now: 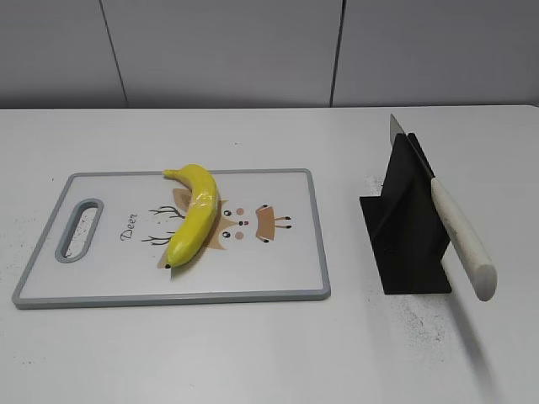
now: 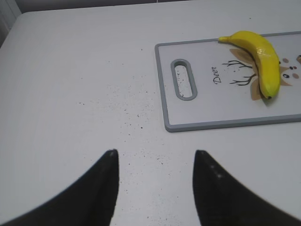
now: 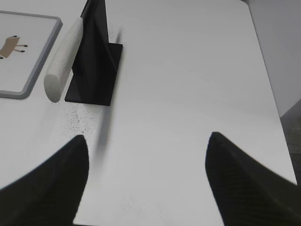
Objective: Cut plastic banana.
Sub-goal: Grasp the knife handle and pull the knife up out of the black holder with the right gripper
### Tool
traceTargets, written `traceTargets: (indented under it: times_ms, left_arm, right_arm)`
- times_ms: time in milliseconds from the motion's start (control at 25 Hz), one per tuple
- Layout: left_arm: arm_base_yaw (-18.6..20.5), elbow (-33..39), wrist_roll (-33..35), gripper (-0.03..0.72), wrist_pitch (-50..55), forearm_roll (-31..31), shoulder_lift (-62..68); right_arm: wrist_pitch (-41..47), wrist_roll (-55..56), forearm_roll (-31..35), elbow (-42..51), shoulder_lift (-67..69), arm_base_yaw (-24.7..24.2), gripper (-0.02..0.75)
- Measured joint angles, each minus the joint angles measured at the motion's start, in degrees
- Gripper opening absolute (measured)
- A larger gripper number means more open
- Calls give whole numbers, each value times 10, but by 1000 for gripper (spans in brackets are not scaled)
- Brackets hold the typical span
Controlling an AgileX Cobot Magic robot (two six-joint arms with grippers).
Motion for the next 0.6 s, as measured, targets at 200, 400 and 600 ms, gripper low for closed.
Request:
traceTargets:
  times_ms: [200,400,600]
  left_arm:
    - [0,0,0,487,0,0,0]
    - [0,0,0,486,0,0,0]
    - [0,0,0,486,0,0,0]
  right_arm:
    - [3,3,0,-43,105,0,586]
    - [25,25,0,-100,220,0,586]
    - [85,52,0,-162,337,0,586]
